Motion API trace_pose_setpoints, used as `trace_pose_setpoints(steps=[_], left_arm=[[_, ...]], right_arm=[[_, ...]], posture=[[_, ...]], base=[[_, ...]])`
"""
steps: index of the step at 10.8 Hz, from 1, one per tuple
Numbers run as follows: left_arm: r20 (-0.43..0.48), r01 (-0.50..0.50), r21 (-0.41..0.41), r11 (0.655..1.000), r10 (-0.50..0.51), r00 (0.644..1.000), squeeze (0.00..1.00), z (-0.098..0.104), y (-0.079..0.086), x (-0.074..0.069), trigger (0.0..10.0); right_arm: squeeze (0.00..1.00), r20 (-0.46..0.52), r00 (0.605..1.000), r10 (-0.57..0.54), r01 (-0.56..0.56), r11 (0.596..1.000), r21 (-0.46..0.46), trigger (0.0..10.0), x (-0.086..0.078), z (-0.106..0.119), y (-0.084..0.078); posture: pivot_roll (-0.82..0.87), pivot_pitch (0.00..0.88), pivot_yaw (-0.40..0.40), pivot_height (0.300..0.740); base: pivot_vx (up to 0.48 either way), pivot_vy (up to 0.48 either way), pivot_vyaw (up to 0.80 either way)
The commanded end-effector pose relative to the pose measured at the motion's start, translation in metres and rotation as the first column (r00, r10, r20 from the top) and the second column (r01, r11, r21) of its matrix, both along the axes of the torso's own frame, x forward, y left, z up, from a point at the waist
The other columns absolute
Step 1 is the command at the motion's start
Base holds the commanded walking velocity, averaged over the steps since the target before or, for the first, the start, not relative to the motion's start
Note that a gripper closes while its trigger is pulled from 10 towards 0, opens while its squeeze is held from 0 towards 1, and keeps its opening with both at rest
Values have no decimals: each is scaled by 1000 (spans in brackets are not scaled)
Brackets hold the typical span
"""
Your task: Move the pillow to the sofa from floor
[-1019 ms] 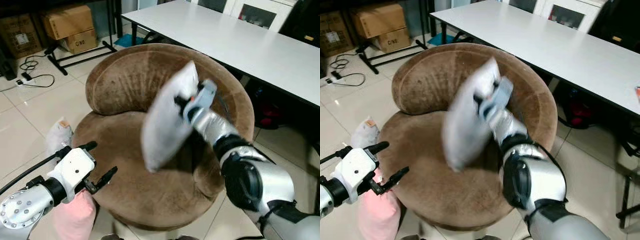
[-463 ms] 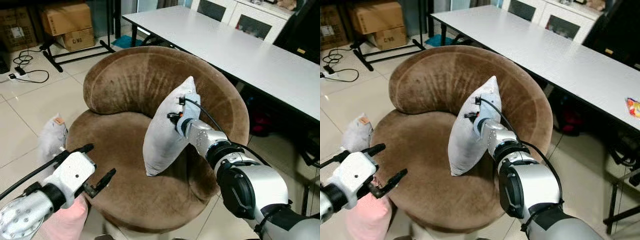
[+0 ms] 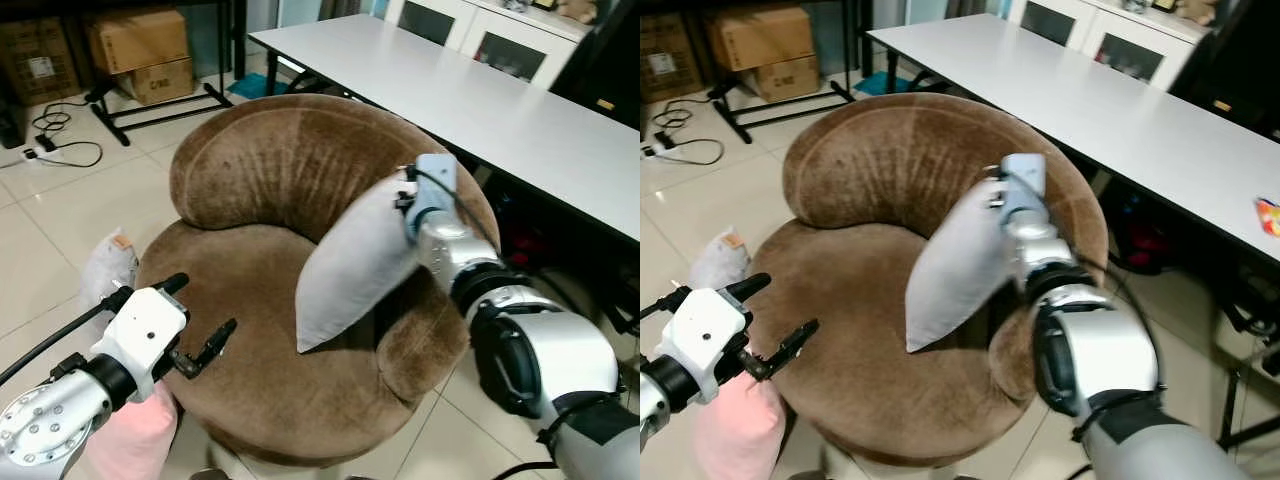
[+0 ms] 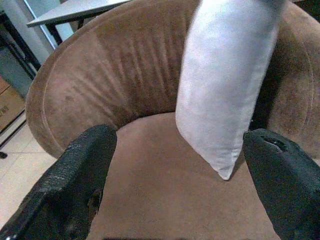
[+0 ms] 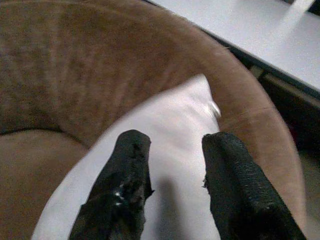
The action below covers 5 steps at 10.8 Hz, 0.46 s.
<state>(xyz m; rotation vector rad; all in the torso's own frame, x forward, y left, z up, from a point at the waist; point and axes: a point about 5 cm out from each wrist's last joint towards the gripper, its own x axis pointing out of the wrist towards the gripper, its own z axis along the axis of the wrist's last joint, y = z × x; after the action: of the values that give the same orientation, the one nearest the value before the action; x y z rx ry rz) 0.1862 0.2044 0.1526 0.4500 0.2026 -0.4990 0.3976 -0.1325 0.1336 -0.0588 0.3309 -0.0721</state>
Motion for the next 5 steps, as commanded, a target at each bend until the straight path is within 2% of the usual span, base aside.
trace_pose_setpoints(steps=[1, 2, 3, 4, 5], left_arm=[[-11, -13, -39, 999, 13, 1000, 1000, -2, -4, 3, 10000], [-12, -60, -149, 987, 59, 998, 1000, -2, -8, 9, 10000], [-27, -143, -198, 970, 141, 990, 1000, -4, -6, 14, 10000], [-73, -289, -238, 927, 279, 957, 980, -15, -2, 21, 10000], [-45, -309, -244, 919, 307, 951, 0, -18, -2, 23, 10000]], right_arm=[[1000, 48, 998, -43, 44, 999, -6, 10000, 3, 9, -14], [1000, 91, 992, -86, 79, 994, 78, 10000, 6, 17, -26], [1000, 112, 991, -72, 56, 989, 137, 10000, 7, 20, -29], [953, 119, 993, 17, -35, 988, 153, 10000, 3, 14, -34], [0, 118, 989, 88, -102, 988, 115, 10000, -2, 4, -33]], posture=[[92, 0, -126, 740], [78, 0, -115, 740], [66, 0, -109, 740], [27, 0, -92, 740], [14, 0, -92, 740]], base=[[0, 0, 0], [0, 0, 0], [0, 0, 0], [0, 0, 0], [0, 0, 0]])
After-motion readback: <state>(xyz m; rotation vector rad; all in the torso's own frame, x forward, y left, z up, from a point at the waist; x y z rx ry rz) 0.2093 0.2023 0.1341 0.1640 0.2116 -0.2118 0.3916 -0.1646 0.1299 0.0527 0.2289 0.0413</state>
